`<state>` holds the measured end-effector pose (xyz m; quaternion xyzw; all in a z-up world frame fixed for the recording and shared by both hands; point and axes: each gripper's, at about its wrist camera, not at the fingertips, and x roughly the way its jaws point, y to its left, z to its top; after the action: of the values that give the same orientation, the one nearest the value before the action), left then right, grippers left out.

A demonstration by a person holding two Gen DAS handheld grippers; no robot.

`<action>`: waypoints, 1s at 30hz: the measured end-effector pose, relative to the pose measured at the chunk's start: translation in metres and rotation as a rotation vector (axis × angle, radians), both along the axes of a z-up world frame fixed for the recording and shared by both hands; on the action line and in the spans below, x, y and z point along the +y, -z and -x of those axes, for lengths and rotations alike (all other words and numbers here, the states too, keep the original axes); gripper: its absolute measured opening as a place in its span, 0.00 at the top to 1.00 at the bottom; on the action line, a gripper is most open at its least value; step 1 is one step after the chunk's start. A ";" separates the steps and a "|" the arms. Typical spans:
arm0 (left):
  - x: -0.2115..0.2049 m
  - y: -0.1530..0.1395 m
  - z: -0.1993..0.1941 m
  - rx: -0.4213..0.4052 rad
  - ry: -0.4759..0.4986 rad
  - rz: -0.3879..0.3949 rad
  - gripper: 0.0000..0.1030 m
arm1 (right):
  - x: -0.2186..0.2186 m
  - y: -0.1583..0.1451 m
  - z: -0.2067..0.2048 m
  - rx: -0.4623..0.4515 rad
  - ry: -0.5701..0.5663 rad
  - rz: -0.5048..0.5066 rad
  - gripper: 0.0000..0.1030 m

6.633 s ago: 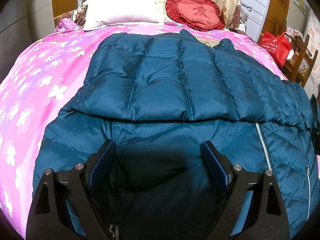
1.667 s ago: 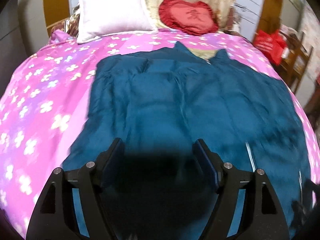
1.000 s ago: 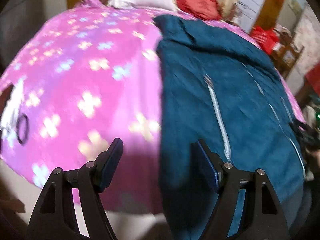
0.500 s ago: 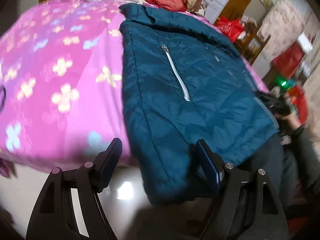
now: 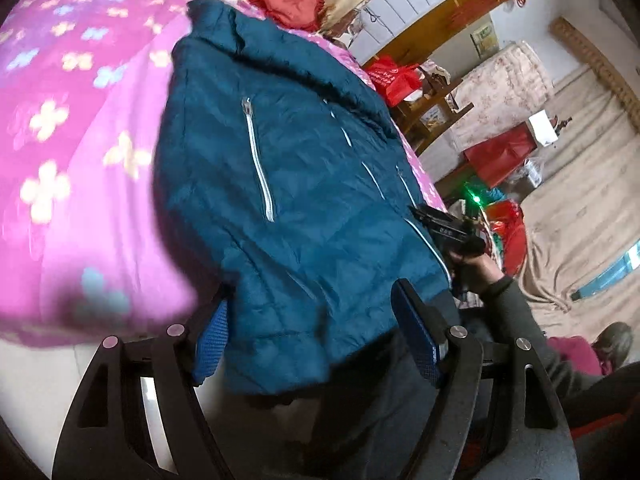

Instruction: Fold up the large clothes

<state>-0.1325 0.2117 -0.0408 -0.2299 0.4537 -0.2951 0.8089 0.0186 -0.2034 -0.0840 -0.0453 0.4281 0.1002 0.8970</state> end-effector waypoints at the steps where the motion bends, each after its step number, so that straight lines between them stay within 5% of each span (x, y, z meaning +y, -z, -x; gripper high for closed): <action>1: 0.001 0.004 -0.005 0.016 -0.011 -0.023 0.24 | 0.000 0.000 0.000 0.000 0.000 0.001 0.00; 8: -0.005 0.018 -0.045 0.040 -0.013 -0.085 0.24 | -0.005 -0.006 -0.004 0.029 -0.015 -0.022 0.05; 9: -0.010 0.018 -0.048 0.037 -0.008 -0.088 0.23 | -0.016 -0.016 -0.001 -0.010 0.012 -0.073 0.16; 12: -0.023 0.016 -0.050 0.020 0.007 -0.132 0.24 | -0.061 -0.043 0.021 -0.143 0.154 -0.210 0.17; 14: -0.026 0.016 -0.047 0.007 -0.006 -0.159 0.31 | -0.090 -0.050 0.040 -0.183 0.221 -0.266 0.17; 15: -0.027 0.016 -0.046 0.002 -0.022 -0.185 0.44 | -0.103 -0.050 0.050 -0.187 0.232 -0.298 0.17; 19: -0.022 0.019 -0.042 -0.009 -0.070 -0.247 0.67 | -0.135 -0.034 0.081 -0.106 0.190 -0.386 0.17; 23: -0.019 0.021 -0.041 -0.022 -0.088 -0.240 0.67 | -0.147 -0.006 0.091 0.046 0.109 -0.481 0.17; 30: -0.036 0.016 -0.040 -0.057 -0.047 -0.295 0.47 | -0.147 0.010 0.087 0.131 -0.052 -0.733 0.16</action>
<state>-0.0929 0.1761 -0.0572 -0.1107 0.4632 -0.2127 0.8532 -0.0689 -0.3503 -0.0939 0.2745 0.4190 0.2720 0.8216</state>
